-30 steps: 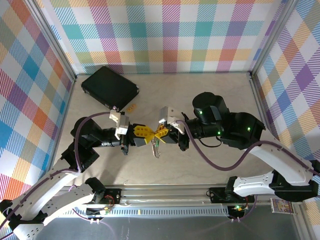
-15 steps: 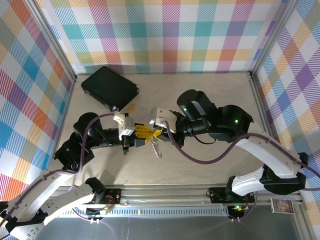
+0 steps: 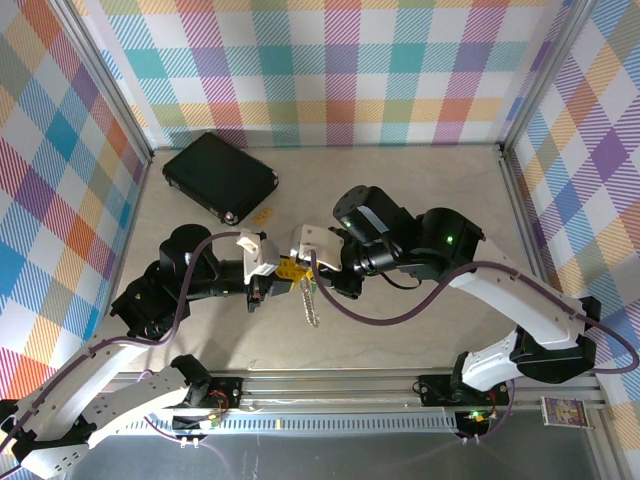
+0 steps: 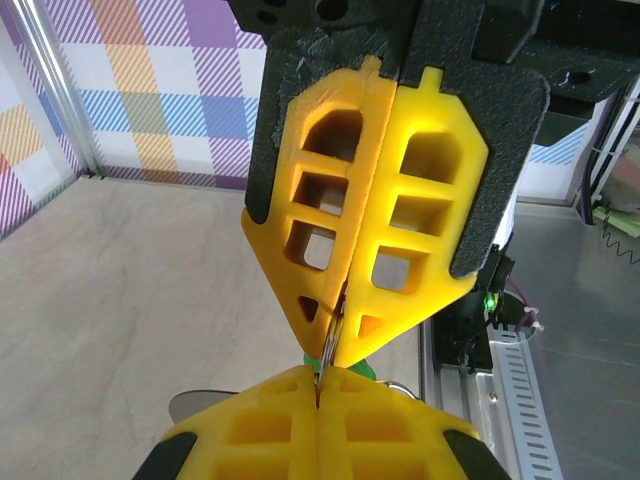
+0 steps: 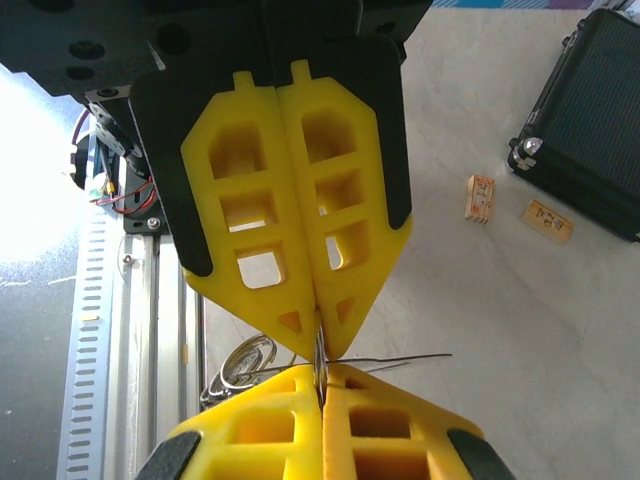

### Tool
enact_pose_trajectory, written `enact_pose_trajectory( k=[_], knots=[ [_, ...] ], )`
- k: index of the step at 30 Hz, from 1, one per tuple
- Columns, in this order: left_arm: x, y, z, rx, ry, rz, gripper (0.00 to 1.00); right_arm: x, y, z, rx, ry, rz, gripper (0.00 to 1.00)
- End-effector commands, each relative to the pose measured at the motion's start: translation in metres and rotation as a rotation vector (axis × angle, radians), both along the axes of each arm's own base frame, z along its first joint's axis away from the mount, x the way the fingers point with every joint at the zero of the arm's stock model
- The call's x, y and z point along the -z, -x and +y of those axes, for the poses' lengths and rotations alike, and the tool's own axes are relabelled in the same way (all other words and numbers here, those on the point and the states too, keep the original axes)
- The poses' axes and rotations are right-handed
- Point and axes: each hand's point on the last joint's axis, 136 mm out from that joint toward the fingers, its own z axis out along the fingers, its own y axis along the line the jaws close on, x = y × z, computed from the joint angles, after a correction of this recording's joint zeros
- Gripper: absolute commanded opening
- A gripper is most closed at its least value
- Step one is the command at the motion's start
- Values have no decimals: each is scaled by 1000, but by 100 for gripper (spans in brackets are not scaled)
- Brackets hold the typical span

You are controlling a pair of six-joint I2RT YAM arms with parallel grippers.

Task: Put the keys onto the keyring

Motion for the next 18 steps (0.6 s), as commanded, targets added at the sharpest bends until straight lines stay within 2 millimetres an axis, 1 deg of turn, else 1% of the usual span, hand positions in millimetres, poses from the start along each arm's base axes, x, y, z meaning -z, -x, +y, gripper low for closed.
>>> enact_pose_trajectory(
  k=[1,3,5,8,11,13,16,18],
  knots=[
    [-34,6,0,19,119,-76,0,-20,8,3,-16,-68,2,6],
    [-50,13,0,44,197,-95,0,-28,11,3,-15,-120,6,10],
    [-60,18,0,74,249,-102,0,-37,13,3,-15,-175,7,15],
    [-70,24,-2,115,301,-105,0,-54,18,1,-13,-259,14,20],
    [-76,28,-5,154,340,-96,0,-69,23,-1,-16,-323,31,20],
    [-79,31,-6,184,370,-85,0,-75,24,-3,-13,-346,35,20],
    [-82,33,-7,209,399,-70,0,-82,27,-5,-16,-376,37,20],
    [-82,34,-7,213,412,-68,0,-81,26,-6,-13,-373,38,19]
  ],
)
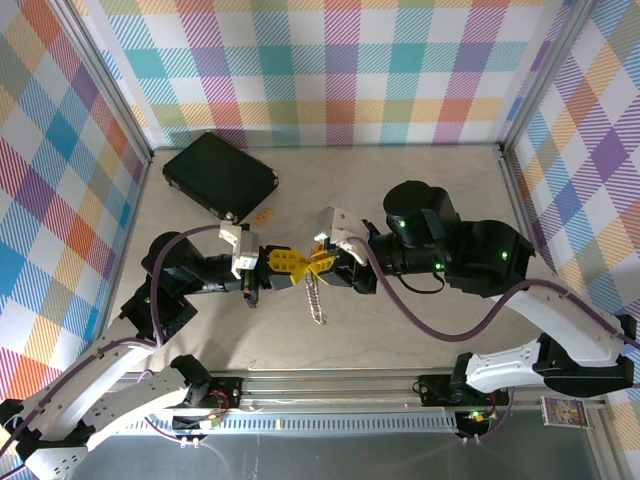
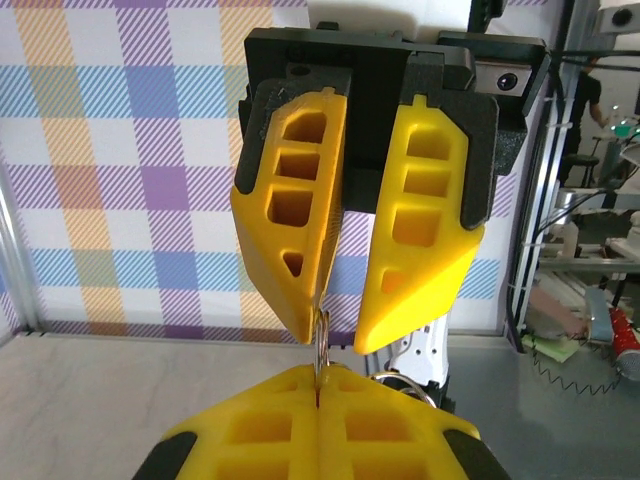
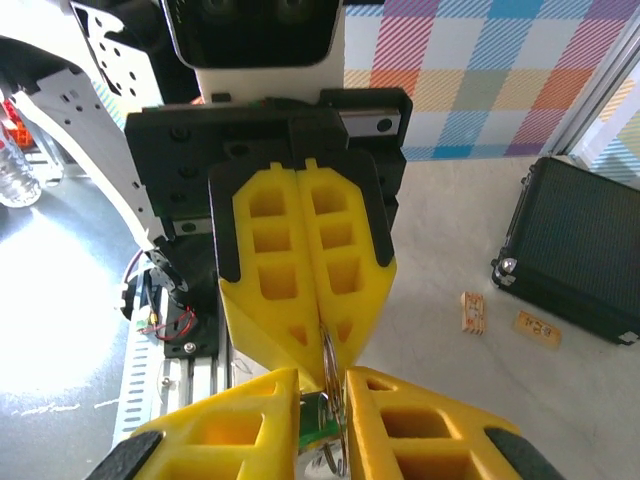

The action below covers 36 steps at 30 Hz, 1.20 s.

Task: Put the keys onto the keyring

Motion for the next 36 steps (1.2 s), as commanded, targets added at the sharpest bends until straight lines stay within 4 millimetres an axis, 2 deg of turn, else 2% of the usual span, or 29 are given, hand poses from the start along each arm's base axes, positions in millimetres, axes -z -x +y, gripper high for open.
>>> enact_pose_trajectory(
  k=[1,9,14,23,26,29,31,33,36],
  knots=[
    [-19,13,3,59,89,-38,0,-7,5,4,-15,-44,23,19],
    [-18,13,4,57,91,-31,0,2,0,3,12,-9,24,15],
    [-16,12,3,51,86,-32,0,10,-4,3,28,19,25,20],
    [-13,11,3,40,70,-31,0,13,-4,4,20,28,17,0],
    [-1,3,4,-15,3,-30,0,19,-4,2,14,71,8,0],
    [21,-9,7,-102,-119,-51,12,27,-4,-1,5,145,6,0],
    [33,-15,8,-131,-197,-63,16,34,-4,-1,-4,206,15,0],
    [43,-16,8,-129,-261,-54,16,43,-4,-1,-13,263,18,0],
    [46,-16,9,-130,-279,-51,9,52,-4,0,-23,315,10,0]
  ],
)
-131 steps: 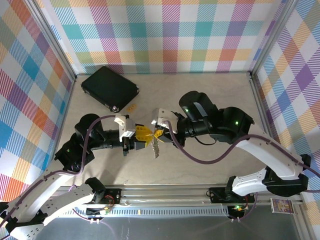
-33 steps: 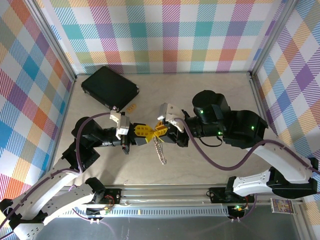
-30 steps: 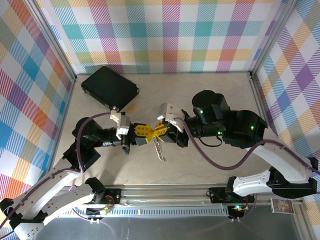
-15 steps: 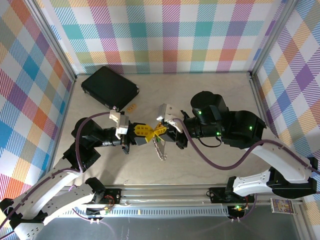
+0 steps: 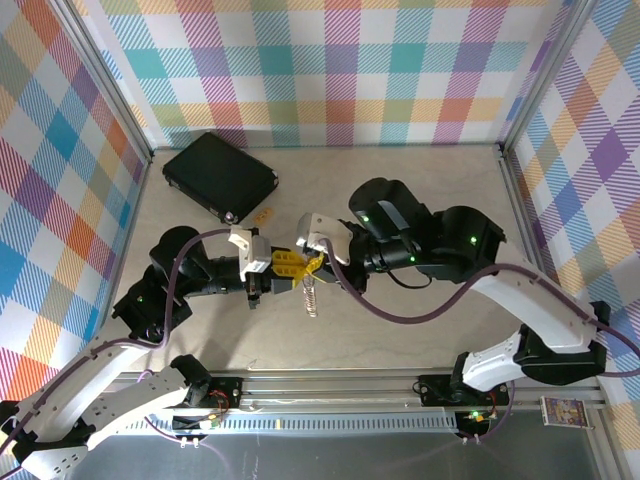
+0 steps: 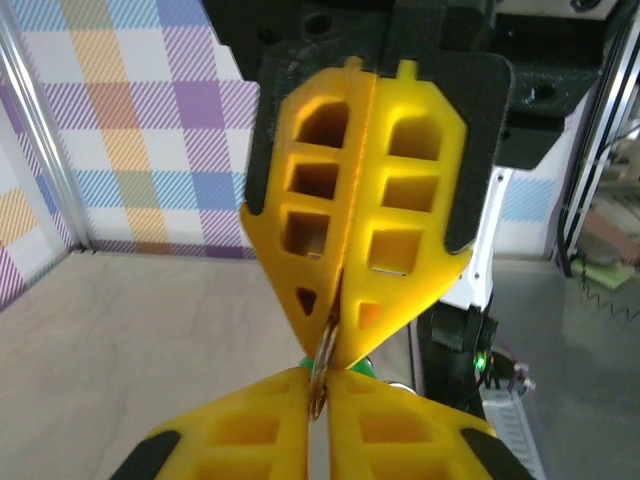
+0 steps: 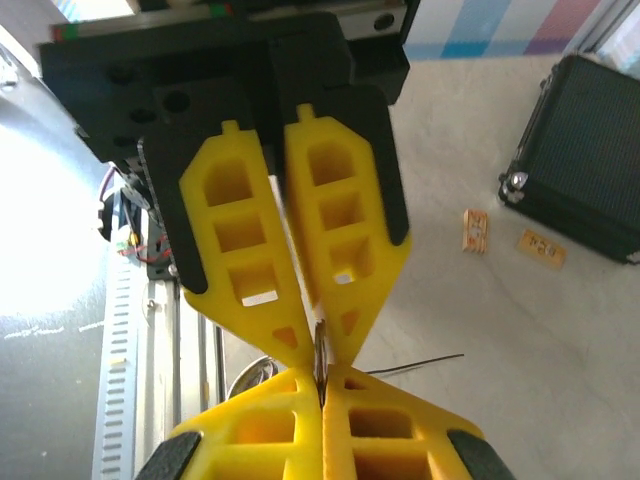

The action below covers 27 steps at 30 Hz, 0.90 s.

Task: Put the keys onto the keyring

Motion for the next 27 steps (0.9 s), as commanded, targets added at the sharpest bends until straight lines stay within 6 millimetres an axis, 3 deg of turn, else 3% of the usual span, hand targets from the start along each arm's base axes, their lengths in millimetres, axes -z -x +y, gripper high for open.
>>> enact_pose_trajectory(
  k=[1,7,10,13,17,22,27],
  knots=[
    [9,-1,4,-22,-72,-33,7,12,9,-7,-46,83,-5,0],
    [7,1,4,-15,-46,-16,0,17,12,-2,-64,106,6,0],
    [-9,7,5,3,16,-30,0,12,17,0,-73,85,22,0],
    [-27,15,6,36,87,-42,0,3,18,1,-66,31,20,0],
    [-49,27,7,97,167,-62,0,-14,21,1,-60,-70,17,9],
    [-65,40,7,173,218,-78,0,-33,30,-4,-74,-169,23,11],
    [-74,47,6,229,253,-72,0,-49,40,-11,-97,-238,38,19]
  ],
)
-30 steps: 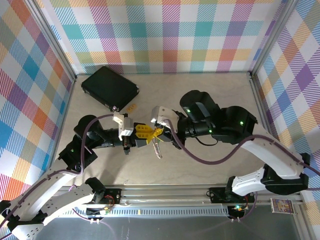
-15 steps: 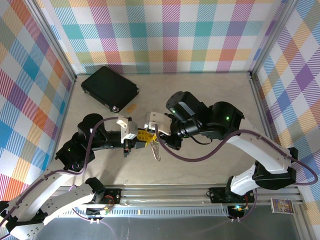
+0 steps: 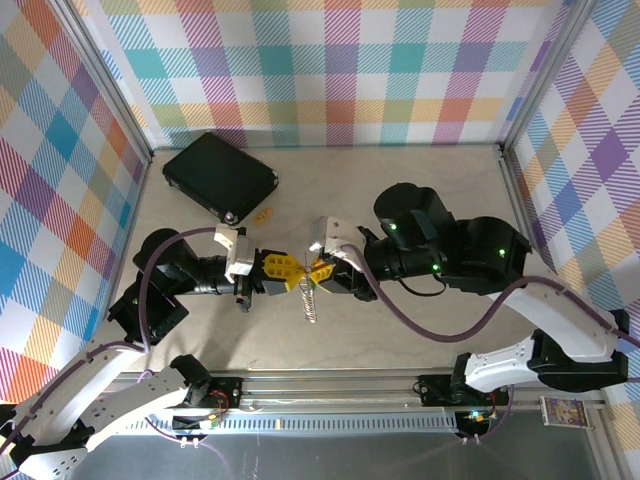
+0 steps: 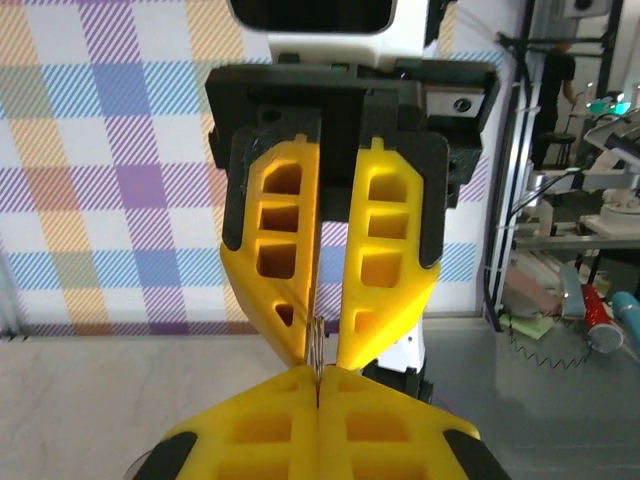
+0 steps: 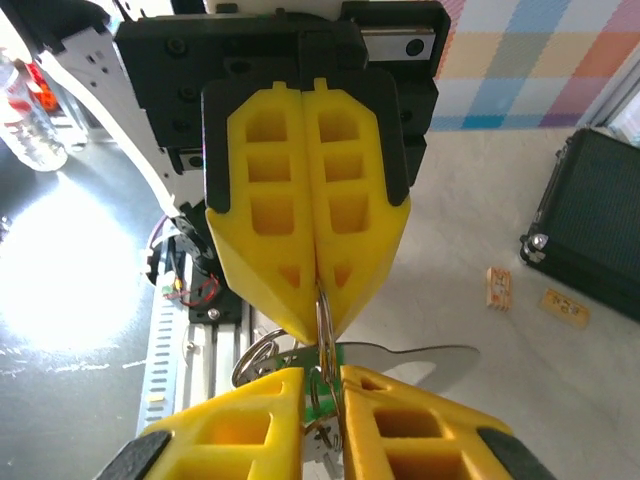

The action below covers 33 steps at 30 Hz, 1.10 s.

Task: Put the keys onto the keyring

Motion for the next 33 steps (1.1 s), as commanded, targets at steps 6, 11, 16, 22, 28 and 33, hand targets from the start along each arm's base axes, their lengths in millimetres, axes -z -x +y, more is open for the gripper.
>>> enact_pose_trajectory(
  k=[6,11,16,22,28,33],
  knots=[
    [-35,19,5,86,118,-57,0,-23,15,-3,-46,-115,20,16],
    [-31,19,6,78,117,-48,0,-28,15,-2,-46,-137,19,32],
    [-29,18,6,78,113,-43,0,-32,16,2,-56,-164,21,37],
    [-27,18,4,87,111,-42,0,-27,14,8,-55,-147,33,22],
    [-27,16,2,89,108,-40,0,-24,11,8,-45,-140,24,10],
    [-22,14,1,89,97,-38,0,-19,10,11,-45,-131,30,5]
  ],
)
